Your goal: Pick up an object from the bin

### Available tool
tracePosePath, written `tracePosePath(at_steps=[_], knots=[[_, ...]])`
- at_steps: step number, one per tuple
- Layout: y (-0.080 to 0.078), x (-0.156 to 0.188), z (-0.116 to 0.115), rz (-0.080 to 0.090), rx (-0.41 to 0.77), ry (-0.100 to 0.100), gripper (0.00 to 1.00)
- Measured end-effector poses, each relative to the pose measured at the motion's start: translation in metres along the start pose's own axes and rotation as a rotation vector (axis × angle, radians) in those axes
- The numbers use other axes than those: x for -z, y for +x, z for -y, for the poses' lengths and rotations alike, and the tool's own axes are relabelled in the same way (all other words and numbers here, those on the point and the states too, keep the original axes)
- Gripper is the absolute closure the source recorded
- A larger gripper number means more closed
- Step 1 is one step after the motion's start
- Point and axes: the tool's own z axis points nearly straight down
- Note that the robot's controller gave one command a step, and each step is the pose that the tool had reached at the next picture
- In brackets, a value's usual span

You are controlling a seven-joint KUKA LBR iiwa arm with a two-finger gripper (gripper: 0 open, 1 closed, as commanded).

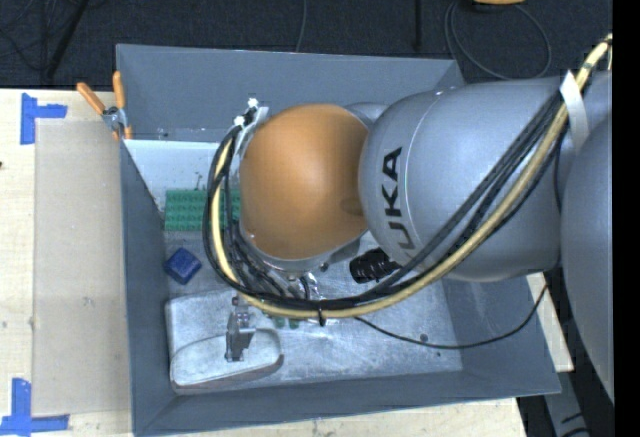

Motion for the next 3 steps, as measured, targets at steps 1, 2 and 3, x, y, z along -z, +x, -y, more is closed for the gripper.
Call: tracePosePath(at_steps=[1,2,3], knots=[[-0.028,-0.108,-0.005,0.021,-0.029,-0.006,0.00],[-0.055,-0.127,-0.011,0.008,0.401,-0.003,0.00],[-0.054,-0.126,-0.010,0.003,0.398,-0.003,1.00]])
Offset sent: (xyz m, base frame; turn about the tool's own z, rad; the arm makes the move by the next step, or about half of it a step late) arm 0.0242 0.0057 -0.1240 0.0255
